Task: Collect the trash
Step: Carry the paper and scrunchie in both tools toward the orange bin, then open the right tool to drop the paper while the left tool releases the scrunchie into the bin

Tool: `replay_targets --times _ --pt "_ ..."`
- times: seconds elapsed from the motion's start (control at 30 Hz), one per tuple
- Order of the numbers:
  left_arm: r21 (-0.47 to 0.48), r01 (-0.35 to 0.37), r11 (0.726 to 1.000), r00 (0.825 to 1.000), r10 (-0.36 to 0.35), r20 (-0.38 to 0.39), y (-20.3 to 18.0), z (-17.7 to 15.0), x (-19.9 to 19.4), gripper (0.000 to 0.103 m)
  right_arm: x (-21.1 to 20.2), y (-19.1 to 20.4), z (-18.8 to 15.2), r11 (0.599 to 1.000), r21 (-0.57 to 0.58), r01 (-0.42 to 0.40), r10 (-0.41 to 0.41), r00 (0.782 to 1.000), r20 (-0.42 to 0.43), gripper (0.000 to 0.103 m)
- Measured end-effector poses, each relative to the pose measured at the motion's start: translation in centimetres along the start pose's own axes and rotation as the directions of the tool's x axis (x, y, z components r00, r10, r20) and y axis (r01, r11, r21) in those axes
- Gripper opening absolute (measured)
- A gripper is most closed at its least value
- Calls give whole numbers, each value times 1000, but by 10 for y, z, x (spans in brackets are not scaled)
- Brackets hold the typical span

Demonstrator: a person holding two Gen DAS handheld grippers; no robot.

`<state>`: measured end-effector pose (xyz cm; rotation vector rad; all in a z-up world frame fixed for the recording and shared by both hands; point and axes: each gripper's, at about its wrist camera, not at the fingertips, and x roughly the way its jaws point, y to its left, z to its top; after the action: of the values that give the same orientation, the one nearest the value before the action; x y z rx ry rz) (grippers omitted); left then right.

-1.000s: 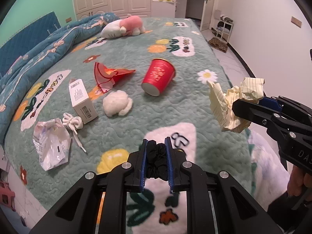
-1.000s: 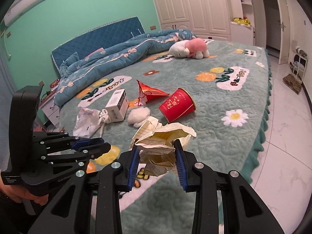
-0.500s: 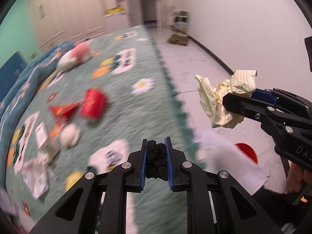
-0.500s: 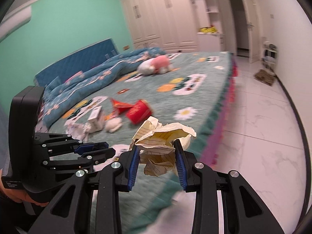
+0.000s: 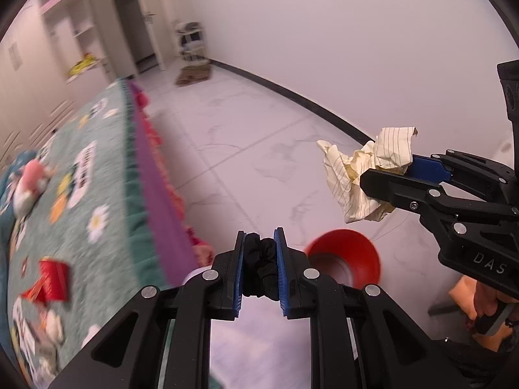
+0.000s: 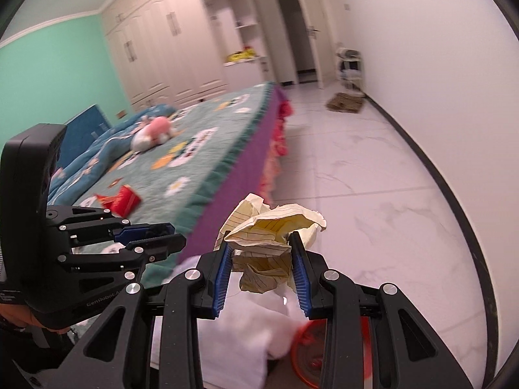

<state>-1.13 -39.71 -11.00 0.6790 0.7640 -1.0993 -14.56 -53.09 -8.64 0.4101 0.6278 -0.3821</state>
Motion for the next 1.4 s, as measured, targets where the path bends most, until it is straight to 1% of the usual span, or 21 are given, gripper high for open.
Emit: replay_targets --times 0.07,0.17,0.2,0.33,0.5,0.6,0.8,0.9,1.03,1.17,1.23,1.4 --pt "32 21 999 1000 -21 -8 -13 5 9 19 -4 -20 -7 999 30 35 -35 999 -5 35" --pt "74 55 996 998 -54 -25 -28 9 22 19 -6 -40 -16 996 61 68 -67 998 -20 35" --pt "86 64 994 998 -61 -31 -33 10 26 19 -6 -52 -22 993 77 89 -87 996 -33 35" --pt "133 101 986 994 -93 -64 -52 14 45 19 0 -77 -40 985 116 129 -122 990 -71 35" --pt "165 142 976 986 -125 -110 -73 17 67 19 10 -100 -60 974 159 163 -145 982 -120 35" --pt "170 164 972 981 -142 -136 -79 17 78 19 20 -114 -73 967 180 181 -153 975 -159 35" --pt "163 189 968 971 -159 -181 -88 17 100 19 41 -130 -95 956 210 207 -160 963 -219 35" --pt "150 197 969 965 -166 -201 -95 14 104 19 57 -137 -105 950 239 204 -143 958 -249 35" --pt "151 200 968 960 -164 -226 -99 12 113 19 71 -143 -114 948 238 212 -144 951 -275 35" --pt "155 202 967 957 -161 -243 -103 12 119 19 83 -151 -121 941 256 223 -144 944 -296 38" --pt "157 201 967 956 -158 -248 -105 12 122 19 88 -153 -122 937 257 237 -155 940 -303 42" --pt "156 201 967 953 -156 -260 -107 14 128 19 96 -159 -126 932 262 249 -159 934 -321 44"
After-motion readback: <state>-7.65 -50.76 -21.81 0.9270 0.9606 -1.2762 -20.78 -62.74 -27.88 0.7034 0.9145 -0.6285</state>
